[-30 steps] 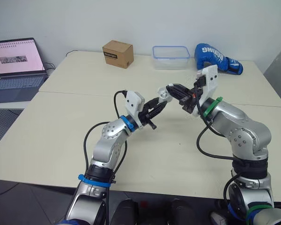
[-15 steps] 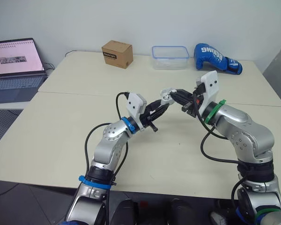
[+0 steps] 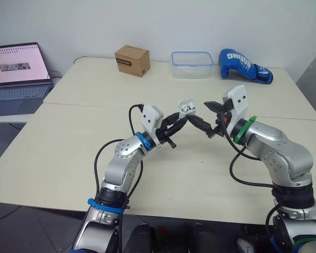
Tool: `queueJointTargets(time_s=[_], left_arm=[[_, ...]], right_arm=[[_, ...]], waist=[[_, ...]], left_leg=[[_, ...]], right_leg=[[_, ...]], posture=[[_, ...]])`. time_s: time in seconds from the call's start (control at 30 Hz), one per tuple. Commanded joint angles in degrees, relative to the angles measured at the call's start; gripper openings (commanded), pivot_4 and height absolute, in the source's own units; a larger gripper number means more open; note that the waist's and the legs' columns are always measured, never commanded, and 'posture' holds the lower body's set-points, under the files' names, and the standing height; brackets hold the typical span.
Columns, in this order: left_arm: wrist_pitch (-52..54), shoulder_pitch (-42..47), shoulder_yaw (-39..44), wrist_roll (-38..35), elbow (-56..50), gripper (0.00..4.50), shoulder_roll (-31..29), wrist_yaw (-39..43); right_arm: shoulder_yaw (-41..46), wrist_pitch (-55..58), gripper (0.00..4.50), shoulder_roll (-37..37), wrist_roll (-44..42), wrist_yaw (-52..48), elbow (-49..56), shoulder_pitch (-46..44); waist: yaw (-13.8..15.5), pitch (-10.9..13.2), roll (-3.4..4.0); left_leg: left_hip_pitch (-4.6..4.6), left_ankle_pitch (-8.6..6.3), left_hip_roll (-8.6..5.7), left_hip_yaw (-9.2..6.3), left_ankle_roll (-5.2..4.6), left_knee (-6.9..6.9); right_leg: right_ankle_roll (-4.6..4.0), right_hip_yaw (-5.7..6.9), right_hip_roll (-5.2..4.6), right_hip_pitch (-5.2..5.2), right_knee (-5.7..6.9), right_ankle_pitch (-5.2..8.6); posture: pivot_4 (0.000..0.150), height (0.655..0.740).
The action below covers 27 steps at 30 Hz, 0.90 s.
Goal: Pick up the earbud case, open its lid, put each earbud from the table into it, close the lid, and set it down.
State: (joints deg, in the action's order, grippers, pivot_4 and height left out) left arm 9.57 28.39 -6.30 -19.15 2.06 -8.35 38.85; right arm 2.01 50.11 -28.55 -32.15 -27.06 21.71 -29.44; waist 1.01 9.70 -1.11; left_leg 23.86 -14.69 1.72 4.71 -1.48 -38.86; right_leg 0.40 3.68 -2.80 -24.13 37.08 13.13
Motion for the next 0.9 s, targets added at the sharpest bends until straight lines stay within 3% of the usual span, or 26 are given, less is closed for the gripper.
queueJointTargets(time_s=[0.03, 0.1, 0.2, 0.37, 0.57, 0.7, 0.9], left_arm=[[0.9, 0.9, -0.1, -2.3, -4.1, 0.73, -1.1, 3.1], [2.9, 0.9, -0.9, -3.7, -5.1, 0.73, -2.8, 6.5], [6.7, 1.9, -1.8, -6.1, -6.3, 0.73, -5.5, 11.4], [11.4, 3.8, -3.1, -8.7, -7.5, 0.73, -8.2, 16.6], [11.3, 4.5, -4.9, -6.2, -6.7, 0.73, -9.5, 18.3], [11.7, 4.6, -4.4, -6.4, -6.6, 0.73, -9.6, 18.1], [14.1, 5.0, -2.5, -8.0, -6.5, 0.73, -7.9, 15.4]], right_arm=[[6.3, 2.2, 4.45, -4.5, -4.8, -4.1, 3.0, 1.5], [8.6, 2.8, 4.45, -5.4, -5.6, -3.9, -1.2, 0.0], [8.5, 3.2, 3.84, -6.1, -4.4, -4.1, -8.1, -2.6], [5.1, 3.5, 2.15, -5.3, -4.2, -6.7, -14.0, -6.5], [8.8, 12.4, 0.01, 0.0, -13.9, -6.9, -14.7, -12.5], [8.5, 17.8, 0.01, -2.2, -19.3, -10.4, -11.4, -12.6], [4.2, 15.4, 0.01, -5.7, -16.8, -11.7, -5.2, -6.6]], waist=[[0.1, 0.0, -0.01], [0.0, 0.0, -0.02], [-0.5, 0.0, -0.02], [-0.9, 0.0, -0.01], [-1.1, 0.0, -0.01], [-0.6, 0.0, 0.00], [-0.7, 0.0, -0.01]], left_leg=[[0.02, 0.00, -0.02, 0.00, 0.00, 0.01], [0.02, 0.00, -0.01, 0.01, -0.01, 0.01], [-0.05, 0.00, 0.03, 0.03, 0.00, 0.01], [-0.03, 0.00, 0.11, 0.01, 0.00, 0.04], [-0.02, 0.00, 0.15, 0.02, 0.00, 0.06], [0.00, 0.00, 0.13, -0.02, 0.00, 0.05], [0.03, -0.03, 0.02, 0.00, -0.04, 0.05]], right_leg=[[0.00, 0.00, -0.01, -0.01, -0.01, 0.00], [0.00, -0.01, -0.01, -0.01, -0.02, 0.00], [0.00, -0.03, 0.05, 0.00, 0.00, 0.01], [0.18, -0.12, 0.40, -0.03, 0.00, 0.18], [-0.05, -0.15, 0.42, -0.05, 0.01, 0.03], [-0.05, -0.08, 0.36, -0.03, -0.01, 0.03], [-0.02, -0.08, 0.02, -0.03, -0.06, 0.04]], posture=[[0.150, 0.7400], [0.150, 0.7400], [0.150, 0.7400], [0.150, 0.7400], [0.150, 0.7400], [0.150, 0.7400], [0.150, 0.7400]])
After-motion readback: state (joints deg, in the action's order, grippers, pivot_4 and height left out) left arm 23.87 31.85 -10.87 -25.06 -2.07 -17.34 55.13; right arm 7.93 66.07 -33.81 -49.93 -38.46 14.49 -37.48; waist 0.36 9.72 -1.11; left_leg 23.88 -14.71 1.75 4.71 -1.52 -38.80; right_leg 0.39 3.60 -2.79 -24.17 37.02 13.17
